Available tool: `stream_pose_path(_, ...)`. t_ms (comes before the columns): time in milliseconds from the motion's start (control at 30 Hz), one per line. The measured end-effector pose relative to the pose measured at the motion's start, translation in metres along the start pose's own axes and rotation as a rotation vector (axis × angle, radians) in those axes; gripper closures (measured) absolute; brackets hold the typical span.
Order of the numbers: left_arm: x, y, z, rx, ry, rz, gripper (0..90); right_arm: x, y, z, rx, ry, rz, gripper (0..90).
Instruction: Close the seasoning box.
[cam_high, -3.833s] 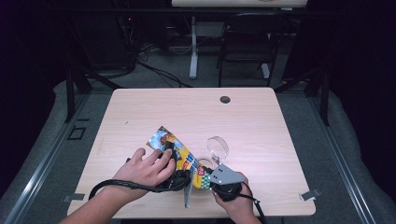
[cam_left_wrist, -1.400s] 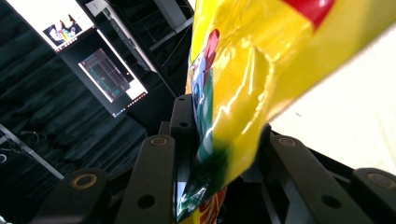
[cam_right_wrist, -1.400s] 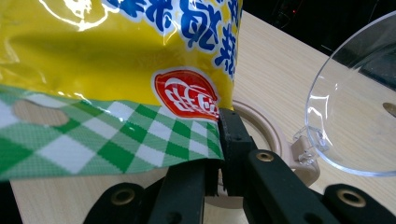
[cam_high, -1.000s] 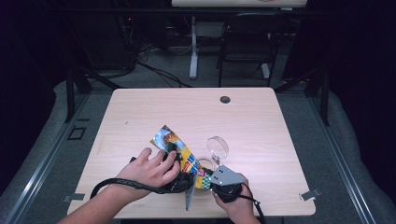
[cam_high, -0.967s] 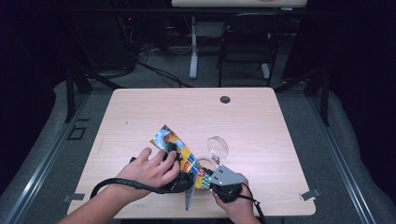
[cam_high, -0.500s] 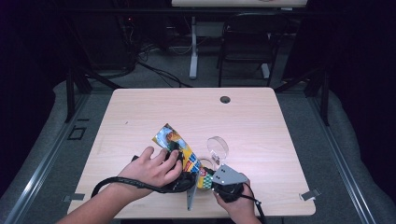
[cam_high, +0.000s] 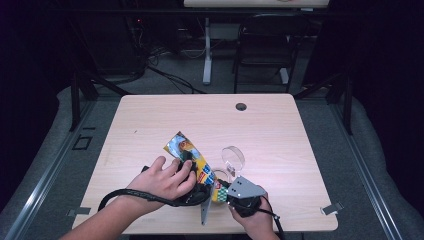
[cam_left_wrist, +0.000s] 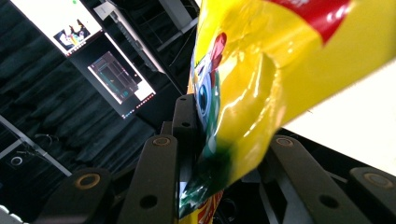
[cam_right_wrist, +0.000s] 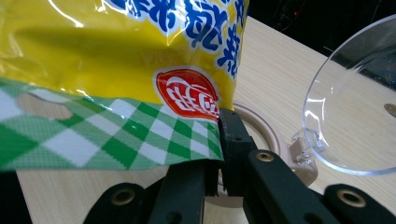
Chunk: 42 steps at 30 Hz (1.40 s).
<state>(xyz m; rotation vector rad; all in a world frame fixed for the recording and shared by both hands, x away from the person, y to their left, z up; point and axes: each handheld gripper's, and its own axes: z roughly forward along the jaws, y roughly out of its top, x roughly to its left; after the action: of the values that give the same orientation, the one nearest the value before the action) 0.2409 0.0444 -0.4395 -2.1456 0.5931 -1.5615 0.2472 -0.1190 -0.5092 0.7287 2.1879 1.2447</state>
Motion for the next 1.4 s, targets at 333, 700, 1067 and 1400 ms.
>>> stream_pose_path(333,0.0004,-0.0011,-0.0008,-0.001,-0.006,0.009,74.3,0.0012,0.0006,-0.0001,0.002,0.007,-0.002,87.7)
stream_pose_path(700,0.0011,-0.0012,-0.0012,-0.003,-0.005,0.007,75.0,0.0013,0.0006,-0.0008,-0.001,0.018,0.004,87.7)
stream_pose_path(1067,0.003,0.0004,-0.0017,-0.002,-0.006,0.008,75.7,0.0008,0.0001,-0.0012,0.0,0.014,0.002,87.7)
stream_pose_path(1400,0.004,0.0005,-0.0015,-0.009,-0.007,0.005,75.7,0.0003,-0.0001,-0.0016,-0.002,0.015,0.002,87.7)
